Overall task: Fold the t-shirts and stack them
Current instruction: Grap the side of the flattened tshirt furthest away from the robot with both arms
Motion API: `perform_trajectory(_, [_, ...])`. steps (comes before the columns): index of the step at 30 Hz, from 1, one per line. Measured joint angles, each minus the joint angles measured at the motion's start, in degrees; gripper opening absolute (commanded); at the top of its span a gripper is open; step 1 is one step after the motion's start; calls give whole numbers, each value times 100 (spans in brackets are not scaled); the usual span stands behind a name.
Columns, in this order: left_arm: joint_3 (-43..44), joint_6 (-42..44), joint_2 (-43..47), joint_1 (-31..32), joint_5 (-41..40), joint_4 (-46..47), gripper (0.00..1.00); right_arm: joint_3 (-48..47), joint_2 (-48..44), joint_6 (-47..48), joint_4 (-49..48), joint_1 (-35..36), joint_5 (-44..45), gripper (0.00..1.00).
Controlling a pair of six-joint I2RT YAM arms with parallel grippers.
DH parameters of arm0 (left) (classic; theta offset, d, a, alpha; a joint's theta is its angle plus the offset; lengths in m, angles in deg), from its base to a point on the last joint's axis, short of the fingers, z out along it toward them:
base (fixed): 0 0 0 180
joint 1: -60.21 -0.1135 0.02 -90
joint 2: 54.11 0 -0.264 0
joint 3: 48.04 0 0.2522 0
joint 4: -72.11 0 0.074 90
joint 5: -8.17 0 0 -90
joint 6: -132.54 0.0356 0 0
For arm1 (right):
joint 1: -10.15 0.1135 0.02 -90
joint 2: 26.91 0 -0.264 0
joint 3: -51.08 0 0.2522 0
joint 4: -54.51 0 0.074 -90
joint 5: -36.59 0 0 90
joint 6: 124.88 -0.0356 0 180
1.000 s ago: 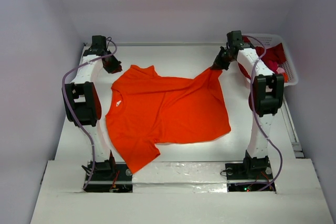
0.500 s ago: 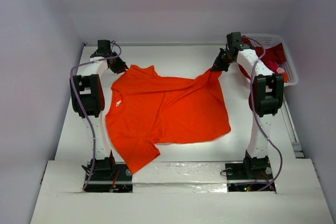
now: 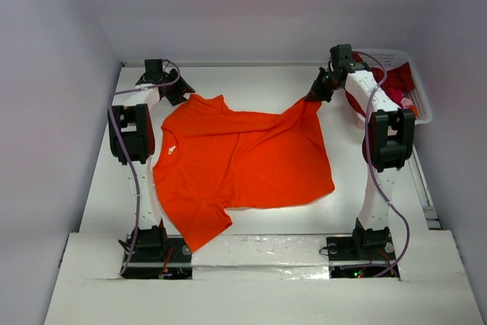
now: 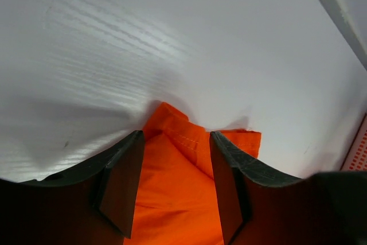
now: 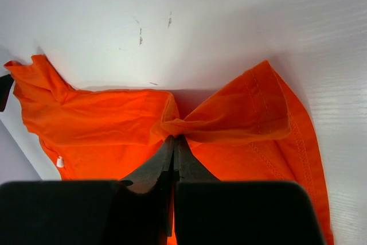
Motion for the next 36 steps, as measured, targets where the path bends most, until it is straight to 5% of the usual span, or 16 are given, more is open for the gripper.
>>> perform_trajectory(31, [-22,-35,-221,0,275,393,42,-2,0,-46,-44,0,-146,0])
perform_trajectory(36, [-79,-37,-221,0,315,420,27,-2,2,-63,-46,0,-184,0])
